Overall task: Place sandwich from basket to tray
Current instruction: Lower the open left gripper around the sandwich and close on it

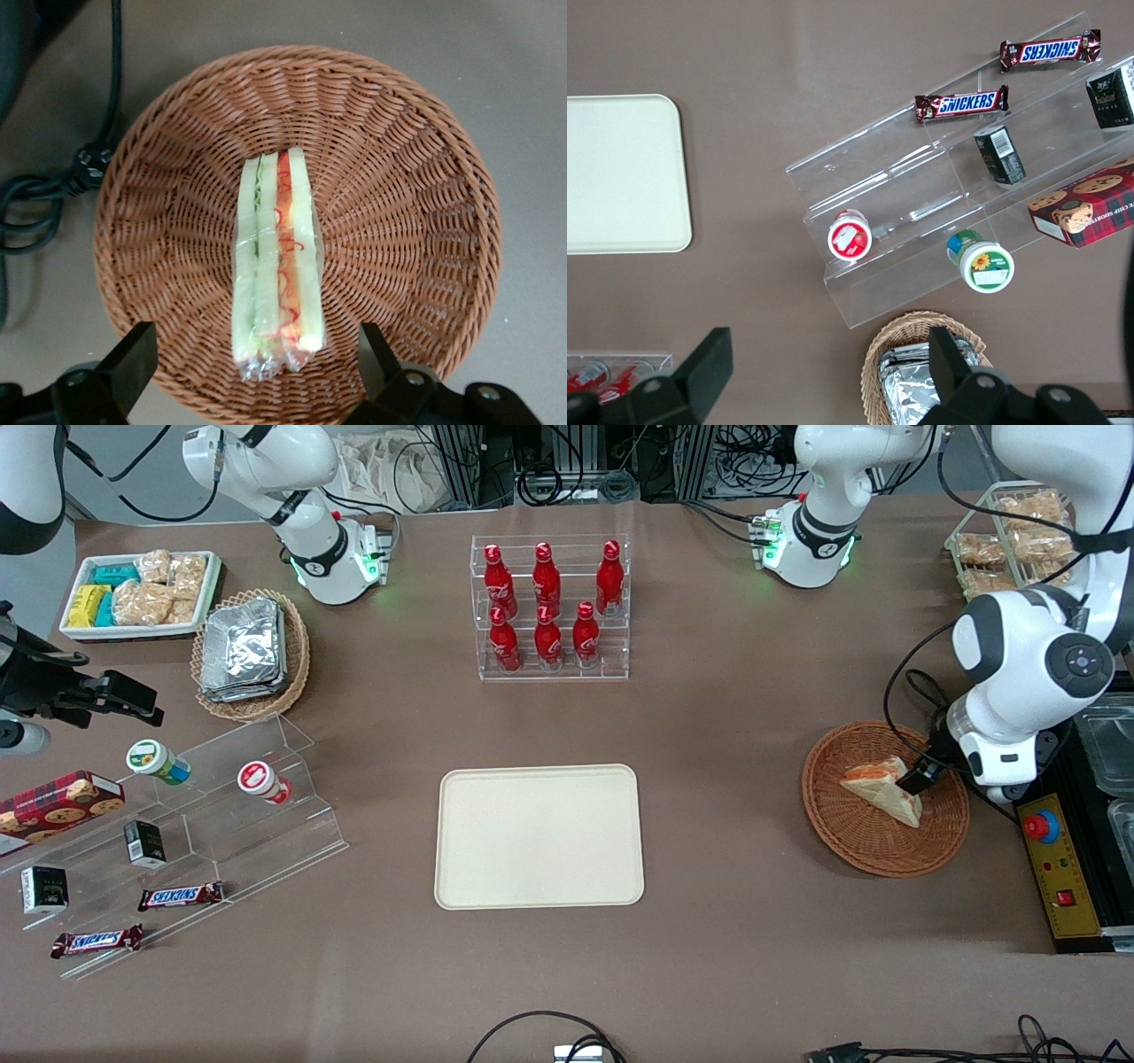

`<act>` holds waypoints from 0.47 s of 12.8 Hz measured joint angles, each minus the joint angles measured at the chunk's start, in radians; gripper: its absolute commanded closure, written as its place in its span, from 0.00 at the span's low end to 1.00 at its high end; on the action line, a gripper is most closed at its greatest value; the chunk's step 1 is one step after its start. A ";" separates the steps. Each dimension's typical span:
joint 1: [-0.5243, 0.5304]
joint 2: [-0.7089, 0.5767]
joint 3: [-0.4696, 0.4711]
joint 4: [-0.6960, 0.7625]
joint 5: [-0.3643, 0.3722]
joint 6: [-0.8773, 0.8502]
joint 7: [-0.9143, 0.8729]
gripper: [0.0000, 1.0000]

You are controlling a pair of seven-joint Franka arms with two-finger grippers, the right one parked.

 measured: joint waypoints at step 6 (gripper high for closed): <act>-0.002 0.057 -0.008 -0.001 0.000 0.055 -0.057 0.00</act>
